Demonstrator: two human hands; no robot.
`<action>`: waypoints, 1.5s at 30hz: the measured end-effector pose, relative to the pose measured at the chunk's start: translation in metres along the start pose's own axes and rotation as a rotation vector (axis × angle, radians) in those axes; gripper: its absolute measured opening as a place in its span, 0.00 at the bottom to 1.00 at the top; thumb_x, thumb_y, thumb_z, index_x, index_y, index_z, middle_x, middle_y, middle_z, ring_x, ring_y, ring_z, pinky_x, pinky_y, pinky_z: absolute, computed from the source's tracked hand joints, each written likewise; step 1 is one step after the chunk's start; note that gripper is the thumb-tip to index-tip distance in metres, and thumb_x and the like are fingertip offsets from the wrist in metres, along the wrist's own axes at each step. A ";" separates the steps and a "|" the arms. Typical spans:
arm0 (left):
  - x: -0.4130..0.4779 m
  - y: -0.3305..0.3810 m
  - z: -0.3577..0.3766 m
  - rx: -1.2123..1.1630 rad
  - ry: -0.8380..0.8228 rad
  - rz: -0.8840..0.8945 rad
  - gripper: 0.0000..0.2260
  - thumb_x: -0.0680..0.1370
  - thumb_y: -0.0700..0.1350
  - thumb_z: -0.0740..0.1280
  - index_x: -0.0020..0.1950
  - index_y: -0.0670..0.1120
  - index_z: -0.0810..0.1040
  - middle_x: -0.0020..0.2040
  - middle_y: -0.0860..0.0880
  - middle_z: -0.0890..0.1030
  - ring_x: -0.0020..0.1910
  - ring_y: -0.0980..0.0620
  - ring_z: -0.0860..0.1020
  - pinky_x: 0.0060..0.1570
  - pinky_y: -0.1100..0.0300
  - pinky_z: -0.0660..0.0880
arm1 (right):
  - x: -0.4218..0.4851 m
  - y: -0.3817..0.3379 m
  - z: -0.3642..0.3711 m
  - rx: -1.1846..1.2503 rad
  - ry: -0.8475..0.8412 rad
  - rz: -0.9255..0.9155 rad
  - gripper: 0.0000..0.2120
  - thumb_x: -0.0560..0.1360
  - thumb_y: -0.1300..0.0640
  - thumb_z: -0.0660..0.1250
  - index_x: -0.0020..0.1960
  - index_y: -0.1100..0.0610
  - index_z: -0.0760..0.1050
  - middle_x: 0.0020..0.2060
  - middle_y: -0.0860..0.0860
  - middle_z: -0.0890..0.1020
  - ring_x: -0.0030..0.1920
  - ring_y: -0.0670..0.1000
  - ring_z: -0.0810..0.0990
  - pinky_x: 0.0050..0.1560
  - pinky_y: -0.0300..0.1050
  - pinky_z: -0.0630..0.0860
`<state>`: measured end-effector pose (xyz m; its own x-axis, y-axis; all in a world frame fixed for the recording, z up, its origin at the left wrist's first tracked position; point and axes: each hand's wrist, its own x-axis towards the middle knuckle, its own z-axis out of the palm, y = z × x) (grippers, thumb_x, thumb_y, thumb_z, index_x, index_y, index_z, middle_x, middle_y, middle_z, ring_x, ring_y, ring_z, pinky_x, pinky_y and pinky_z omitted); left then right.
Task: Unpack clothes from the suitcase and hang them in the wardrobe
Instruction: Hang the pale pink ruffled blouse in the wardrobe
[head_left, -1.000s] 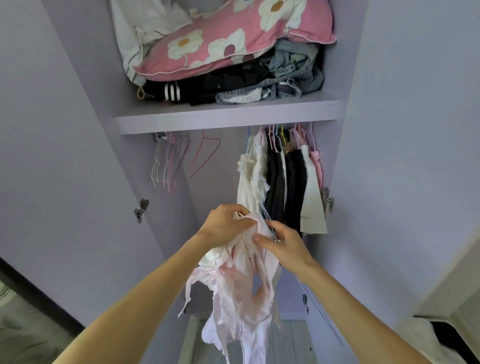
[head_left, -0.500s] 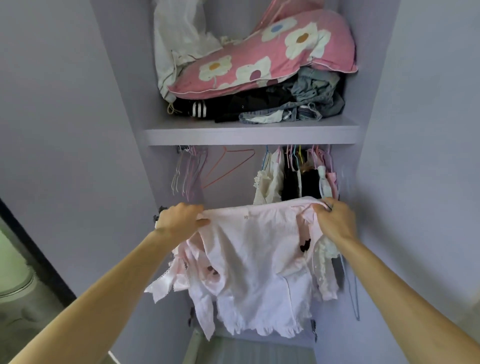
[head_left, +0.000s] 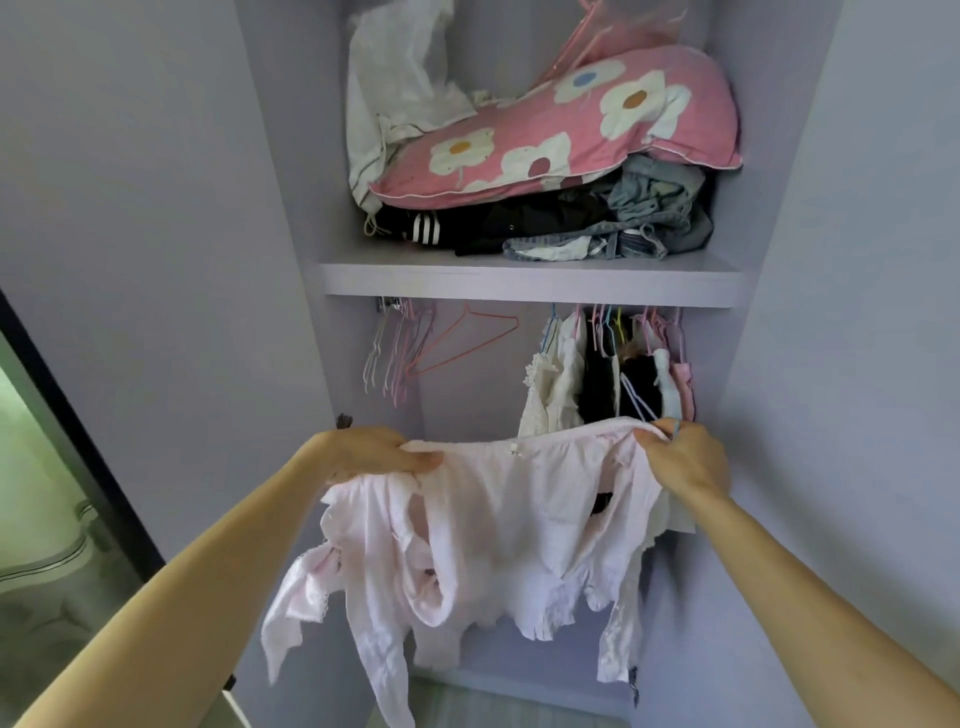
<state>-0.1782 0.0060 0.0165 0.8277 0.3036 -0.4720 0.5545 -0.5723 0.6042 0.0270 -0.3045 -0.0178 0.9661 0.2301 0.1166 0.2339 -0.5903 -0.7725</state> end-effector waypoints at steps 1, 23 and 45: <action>-0.002 0.002 0.002 -0.138 -0.010 0.013 0.24 0.73 0.65 0.70 0.57 0.47 0.83 0.54 0.51 0.85 0.57 0.51 0.82 0.65 0.53 0.74 | -0.002 0.001 0.003 -0.004 -0.013 0.010 0.05 0.79 0.51 0.64 0.47 0.49 0.78 0.34 0.45 0.77 0.33 0.44 0.73 0.30 0.39 0.65; 0.014 0.011 -0.012 -0.335 0.442 -0.101 0.15 0.68 0.50 0.75 0.49 0.42 0.83 0.47 0.42 0.85 0.46 0.42 0.84 0.53 0.49 0.81 | 0.002 -0.033 0.016 0.752 -0.358 0.179 0.10 0.78 0.62 0.63 0.55 0.60 0.82 0.35 0.52 0.81 0.21 0.45 0.55 0.20 0.35 0.51; 0.034 0.038 0.019 0.170 0.267 0.216 0.11 0.77 0.40 0.60 0.53 0.45 0.82 0.52 0.46 0.83 0.54 0.46 0.80 0.54 0.54 0.76 | -0.023 -0.057 0.046 -0.019 -0.478 -0.258 0.09 0.74 0.55 0.66 0.40 0.48 0.84 0.28 0.45 0.82 0.37 0.45 0.81 0.42 0.39 0.77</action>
<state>-0.1309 -0.0202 0.0109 0.9296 0.3377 -0.1479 0.3615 -0.7562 0.5455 -0.0136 -0.2405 -0.0057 0.7209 0.6931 0.0010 0.4632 -0.4806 -0.7447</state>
